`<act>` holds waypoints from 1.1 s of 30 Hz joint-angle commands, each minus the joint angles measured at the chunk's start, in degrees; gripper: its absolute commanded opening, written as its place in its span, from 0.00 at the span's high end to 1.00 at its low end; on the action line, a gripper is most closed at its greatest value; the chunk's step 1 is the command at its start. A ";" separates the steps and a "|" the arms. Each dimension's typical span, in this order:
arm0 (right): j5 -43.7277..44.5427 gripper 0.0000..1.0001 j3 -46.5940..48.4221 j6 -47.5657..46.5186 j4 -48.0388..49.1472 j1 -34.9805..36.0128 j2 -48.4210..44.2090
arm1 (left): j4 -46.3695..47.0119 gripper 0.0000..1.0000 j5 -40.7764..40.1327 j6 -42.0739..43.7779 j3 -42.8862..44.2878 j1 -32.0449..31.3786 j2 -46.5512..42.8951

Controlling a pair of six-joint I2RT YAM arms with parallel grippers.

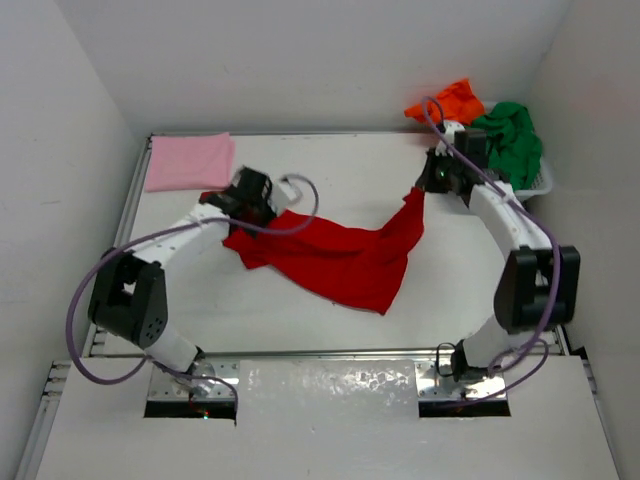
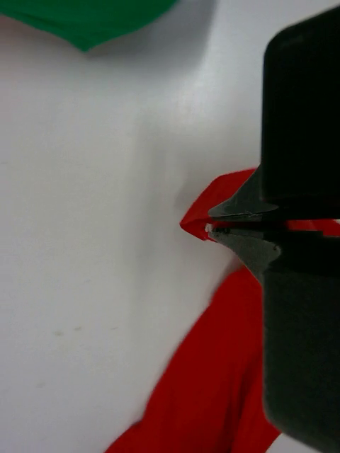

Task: Fold and stack the t-shirts
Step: Flatten out the tshirt

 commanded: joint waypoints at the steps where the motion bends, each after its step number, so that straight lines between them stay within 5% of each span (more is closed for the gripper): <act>1: -3.81 1.00 16.01 2.63 1.76 -0.48 8.98 | 8.71 1.00 0.02 -2.51 13.99 5.73 -0.79; 2: -3.63 1.00 22.41 2.72 0.18 -0.48 16.58 | 11.42 1.00 -0.94 -2.51 17.18 8.36 1.06; 4: -3.02 1.00 47.43 3.95 -6.73 -1.36 25.75 | 14.33 1.00 -4.11 -3.21 30.91 12.66 7.82; 5: -3.11 1.00 67.28 8.22 -8.00 -1.88 35.81 | 15.39 1.00 -4.64 -6.17 36.92 14.26 10.80; 6: -3.45 1.00 75.22 12.52 -4.53 -2.24 39.74 | 14.96 1.00 -5.08 -8.29 44.12 16.10 17.27; 7: -4.41 1.00 79.47 17.61 0.90 -5.72 42.12 | 14.09 1.00 -4.73 -10.83 60.29 19.34 20.55; 8: -4.60 1.00 77.17 29.50 7.30 -7.15 42.50 | 11.90 1.00 -4.64 -16.34 68.37 20.93 24.24; 10: -0.50 1.00 67.70 36.63 26.91 -9.71 35.33 | 12.05 1.00 -3.68 -20.77 86.46 24.80 31.65; 14: 1.91 1.00 66.05 28.23 29.60 -10.06 27.39 | 18.74 1.00 0.00 -16.77 90.94 24.91 30.87; 19: -5.38 1.00 54.33 26.98 35.04 -10.33 18.62 | 16.11 1.00 11.34 -10.70 83.68 24.91 27.01; 23: -7.58 1.00 21.44 26.89 45.58 -10.24 6.31 | 13.56 1.00 16.18 -3.32 65.26 24.91 18.68; 27: -8.46 1.00 -0.25 24.88 47.62 -8.50 -3.01 | 4.44 1.00 21.97 5.56 49.88 24.38 10.59; 29: -7.86 1.00 -6.58 19.27 44.83 -5.77 -6.43 | -0.66 1.00 24.96 9.78 45.18 23.16 6.81; 33: -4.78 1.00 -8.46 9.42 32.19 5.02 -6.99 | -15.33 1.00 28.49 15.05 32.90 10.72 1.00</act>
